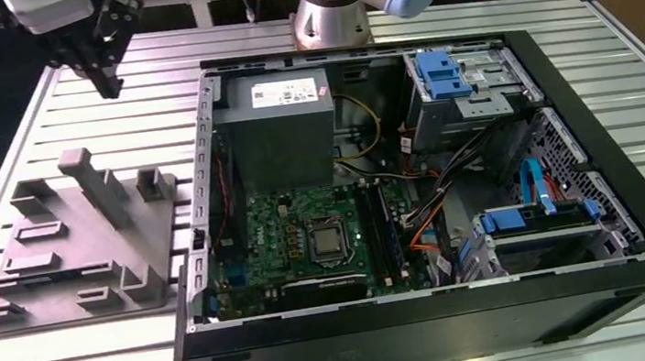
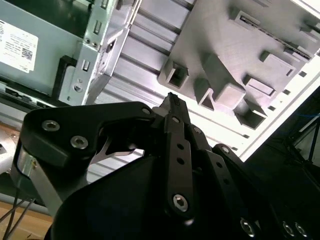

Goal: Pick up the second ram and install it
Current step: 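Reach for the second ram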

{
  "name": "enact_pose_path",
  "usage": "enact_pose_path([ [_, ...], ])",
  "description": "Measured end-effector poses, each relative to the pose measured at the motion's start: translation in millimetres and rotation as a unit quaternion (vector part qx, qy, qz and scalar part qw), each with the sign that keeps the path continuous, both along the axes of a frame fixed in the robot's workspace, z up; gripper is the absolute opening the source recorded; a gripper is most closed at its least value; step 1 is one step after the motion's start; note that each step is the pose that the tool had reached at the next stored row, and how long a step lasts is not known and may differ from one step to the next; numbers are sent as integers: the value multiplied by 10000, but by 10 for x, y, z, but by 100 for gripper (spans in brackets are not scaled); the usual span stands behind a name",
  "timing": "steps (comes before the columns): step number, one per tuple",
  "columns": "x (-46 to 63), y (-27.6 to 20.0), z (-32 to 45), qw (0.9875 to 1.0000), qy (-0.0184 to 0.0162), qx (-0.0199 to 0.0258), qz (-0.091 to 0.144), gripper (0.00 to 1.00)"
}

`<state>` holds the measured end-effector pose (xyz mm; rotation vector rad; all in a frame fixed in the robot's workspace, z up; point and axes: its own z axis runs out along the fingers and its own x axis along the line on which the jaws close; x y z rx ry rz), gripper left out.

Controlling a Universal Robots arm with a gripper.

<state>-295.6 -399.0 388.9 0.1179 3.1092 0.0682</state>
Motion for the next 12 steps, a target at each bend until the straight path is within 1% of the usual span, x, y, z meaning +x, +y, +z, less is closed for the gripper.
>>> enact_pose_path([
  [3,-51,-13,-17,10000,0,0,0,7],
  [8,-114,-62,-39,10000,0,0,0,7],
  [12,-147,-85,-49,10000,0,0,1,7],
])
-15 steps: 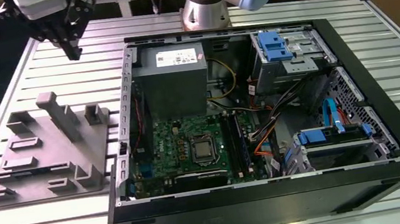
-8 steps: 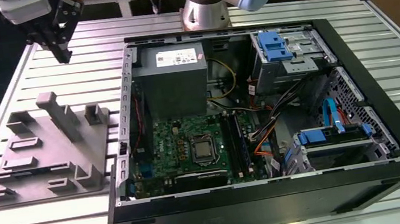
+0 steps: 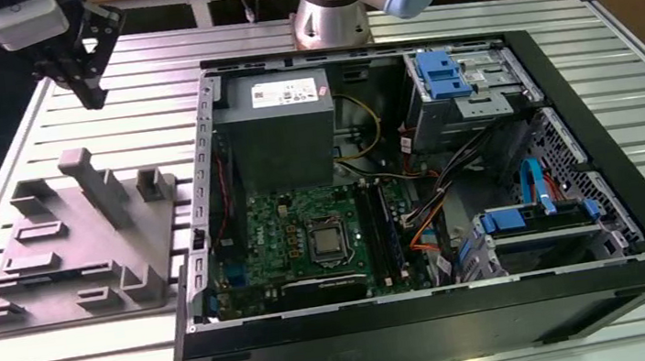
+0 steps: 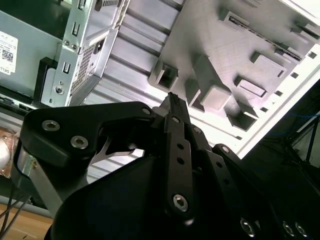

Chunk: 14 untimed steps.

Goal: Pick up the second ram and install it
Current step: 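Reach for the second ram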

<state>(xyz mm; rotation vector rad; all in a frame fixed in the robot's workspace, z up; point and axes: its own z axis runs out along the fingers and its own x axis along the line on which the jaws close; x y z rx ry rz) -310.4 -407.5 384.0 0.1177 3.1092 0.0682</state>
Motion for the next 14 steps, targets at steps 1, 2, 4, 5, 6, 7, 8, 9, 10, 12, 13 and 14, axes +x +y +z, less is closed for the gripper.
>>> enact_pose_path([
  [1,-11,-6,-2,10000,0,0,0,7],
  [2,-23,-12,-4,10000,0,0,0,7],
  [4,-43,-19,-8,10000,0,0,0,7],
  [5,-53,-22,-10,10000,0,0,-1,7],
  [6,-63,-25,-12,10000,0,0,0,7],
  [7,-72,-28,-14,10000,0,0,0,7],
  [8,-83,-32,-16,10000,0,0,0,7],
  [9,-95,-37,-18,10000,0,0,-1,7],
  [10,-107,-41,-20,10000,0,0,0,7],
  [12,-129,-53,-25,10000,0,0,0,7],
  [13,-141,-60,-27,10000,0,0,0,7],
  [14,-152,-66,-30,10000,0,0,0,7],
])
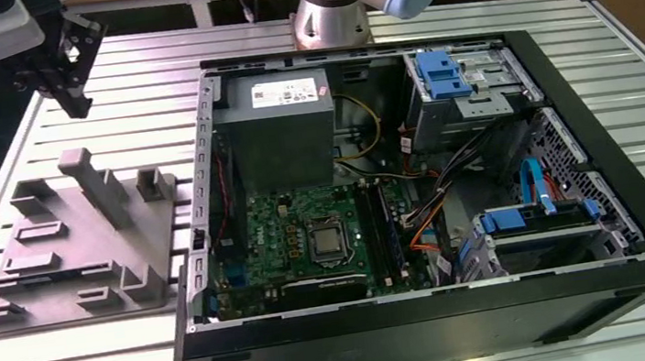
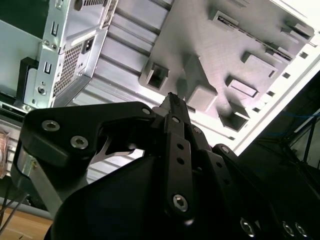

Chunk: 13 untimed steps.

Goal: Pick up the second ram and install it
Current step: 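Reach for the second ram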

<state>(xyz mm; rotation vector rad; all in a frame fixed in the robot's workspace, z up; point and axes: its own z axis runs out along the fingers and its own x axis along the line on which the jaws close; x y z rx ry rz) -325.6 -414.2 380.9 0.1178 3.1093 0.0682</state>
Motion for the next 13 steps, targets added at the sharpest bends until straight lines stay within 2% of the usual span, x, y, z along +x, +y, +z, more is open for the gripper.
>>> enact_pose_path([
  [13,-107,-125,-46,10000,0,0,0,7],
])
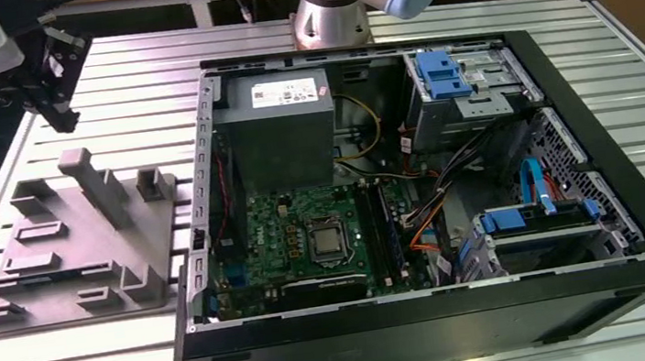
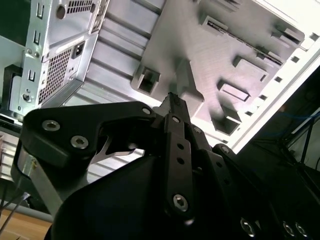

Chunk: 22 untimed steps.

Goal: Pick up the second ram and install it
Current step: 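Reach for the second ram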

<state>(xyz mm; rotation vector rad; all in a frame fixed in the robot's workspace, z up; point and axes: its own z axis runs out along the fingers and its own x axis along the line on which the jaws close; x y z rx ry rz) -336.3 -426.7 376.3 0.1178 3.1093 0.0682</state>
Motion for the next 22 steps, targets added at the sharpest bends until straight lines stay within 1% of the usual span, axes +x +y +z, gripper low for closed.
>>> enact_pose_path([
  [9,-94,-99,-57,10000,0,0,0,7],
  [22,-292,-208,-196,10000,-1,0,0,7],
])
